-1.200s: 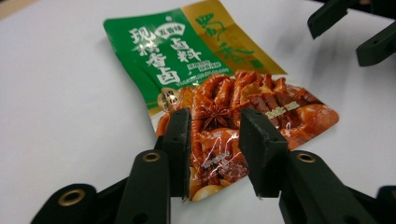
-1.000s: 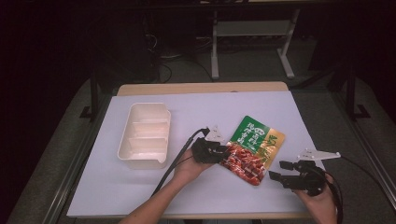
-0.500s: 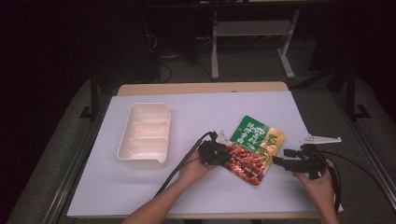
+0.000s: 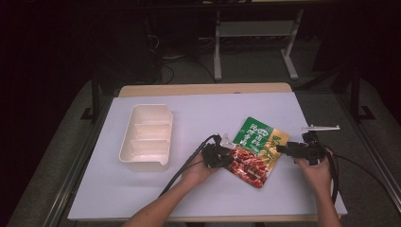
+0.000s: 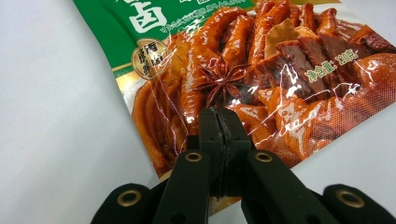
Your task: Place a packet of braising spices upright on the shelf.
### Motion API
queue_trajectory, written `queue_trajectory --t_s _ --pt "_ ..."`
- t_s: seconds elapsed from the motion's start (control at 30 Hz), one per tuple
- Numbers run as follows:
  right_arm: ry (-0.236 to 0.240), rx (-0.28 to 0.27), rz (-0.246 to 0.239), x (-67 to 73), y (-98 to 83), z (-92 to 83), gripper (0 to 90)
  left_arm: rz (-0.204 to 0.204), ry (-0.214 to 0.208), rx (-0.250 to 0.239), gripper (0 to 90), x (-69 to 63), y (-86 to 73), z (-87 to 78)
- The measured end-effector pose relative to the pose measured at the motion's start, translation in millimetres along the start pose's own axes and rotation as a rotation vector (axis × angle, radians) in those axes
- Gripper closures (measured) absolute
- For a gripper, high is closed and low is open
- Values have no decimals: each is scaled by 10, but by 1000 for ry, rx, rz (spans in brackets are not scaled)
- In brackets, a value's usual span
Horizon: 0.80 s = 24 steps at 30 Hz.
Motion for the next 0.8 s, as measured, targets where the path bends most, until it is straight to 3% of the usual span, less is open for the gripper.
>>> queue_trajectory --t_s 0.07,0.33,0.37,0.43,0.8 --pt "11 0 22 -20 -3 17 381 0 3 1 891 -1 0 0" --pt "10 -14 24 -19 9 41 428 -14 -3 -9 891 1 -3 3" --pt "-11 -20 31 -43 14 22 428 -13 1 -10 890 -2 -3 3" --pt "14 -44 64 -76 21 -19 437 -8 6 -11 891 -5 -5 4" --pt "-16 -33 49 -93 19 -13 479 -10 27 -19 891 -22 -11 3"
Point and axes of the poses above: each handheld gripper's, and its own axes: z roughly forward along the jaws, y roughly out of its top, x roughly to its left, the point moved 6 cm from there along z, roughly forward along the jaws, and after that the axes turned 2 degrees about -x, right-handed, at the moved point
